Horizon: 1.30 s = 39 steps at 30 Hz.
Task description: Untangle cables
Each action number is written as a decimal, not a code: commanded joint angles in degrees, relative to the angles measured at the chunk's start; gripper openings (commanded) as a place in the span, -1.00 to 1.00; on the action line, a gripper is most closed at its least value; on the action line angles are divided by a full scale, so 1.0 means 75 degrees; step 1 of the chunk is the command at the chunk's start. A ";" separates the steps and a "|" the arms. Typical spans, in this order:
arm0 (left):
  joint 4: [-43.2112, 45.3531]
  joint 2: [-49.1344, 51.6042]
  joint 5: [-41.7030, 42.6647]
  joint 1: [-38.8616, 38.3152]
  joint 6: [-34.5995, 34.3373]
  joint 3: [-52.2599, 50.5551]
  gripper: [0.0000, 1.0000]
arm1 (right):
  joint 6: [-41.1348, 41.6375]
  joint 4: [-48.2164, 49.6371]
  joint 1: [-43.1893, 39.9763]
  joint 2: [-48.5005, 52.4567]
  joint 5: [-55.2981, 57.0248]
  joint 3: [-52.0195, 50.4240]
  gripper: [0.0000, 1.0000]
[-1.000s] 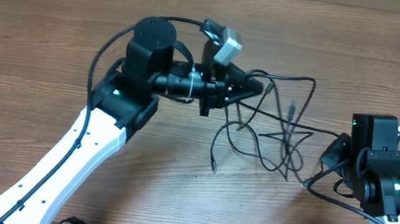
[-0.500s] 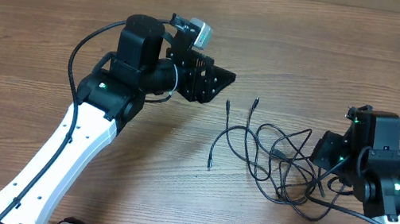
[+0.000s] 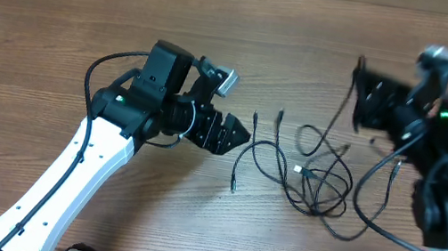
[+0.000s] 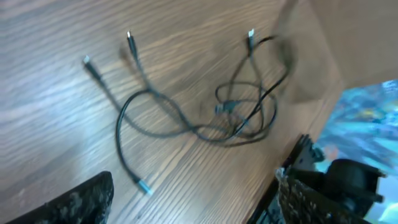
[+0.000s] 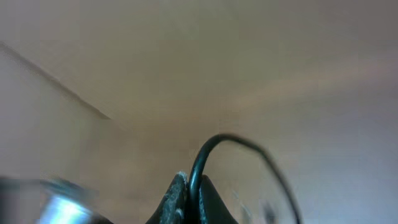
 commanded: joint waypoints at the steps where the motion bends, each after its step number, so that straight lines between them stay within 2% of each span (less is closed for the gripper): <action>1: -0.0157 -0.0175 -0.0437 -0.0015 0.0326 0.0087 0.69 | 0.0163 0.0507 -0.0050 -0.0143 -0.0399 0.1390 -0.93; 6: -0.0041 -0.0172 -0.0664 -0.0015 0.0160 0.0087 0.79 | -0.0181 0.1000 -0.0050 -0.0143 -0.0321 0.2282 -0.93; 9: -0.0073 -0.0172 -0.1180 -0.0015 -0.0245 0.0087 0.82 | -0.0592 0.0761 -0.0050 -0.0137 0.0501 0.2299 -0.93; 11: -0.0172 -0.0172 -0.1594 -0.0015 -0.0522 0.0087 0.86 | -0.0729 0.0119 -0.0050 -0.0015 0.1504 0.2299 -0.89; 13: -0.0254 -0.0172 -0.1918 -0.0015 -0.0726 0.0087 0.88 | -0.0726 -0.0635 -0.0050 0.0143 0.2375 0.2299 -0.62; 14: -0.0289 -0.0172 -0.2043 -0.0015 -0.0831 0.0087 0.94 | -0.0726 -0.1099 -0.0050 0.0265 0.2798 0.2299 -0.36; 16: -0.0326 -0.0172 -0.2235 -0.0012 -0.1014 0.0087 1.00 | -0.0723 -0.2057 -0.0050 0.0632 0.3386 0.2299 0.44; 17: -0.0326 -0.0172 -0.2244 -0.0015 -0.1035 0.0087 1.00 | -0.0694 -0.2445 -0.0050 0.0822 0.3471 0.2299 0.70; 19: -0.0326 -0.0172 -0.2244 -0.0015 -0.1035 0.0087 0.99 | -0.0647 -0.3197 -0.0050 0.1227 0.3471 0.2299 1.00; 25: -0.0391 -0.0172 -0.2244 -0.0015 -0.1029 0.0087 0.99 | 0.0006 -0.4911 -0.0050 0.2148 0.3439 0.2299 1.00; 31: -0.0405 -0.0172 -0.2244 -0.0015 -0.1029 0.0087 1.00 | 0.0152 -0.5954 -0.0050 0.2390 0.3439 0.2244 1.00; 39: -0.0402 -0.0172 -0.2244 -0.0015 -0.1029 0.0087 1.00 | 0.0146 -0.5805 -0.0050 0.2387 0.3025 0.0976 1.00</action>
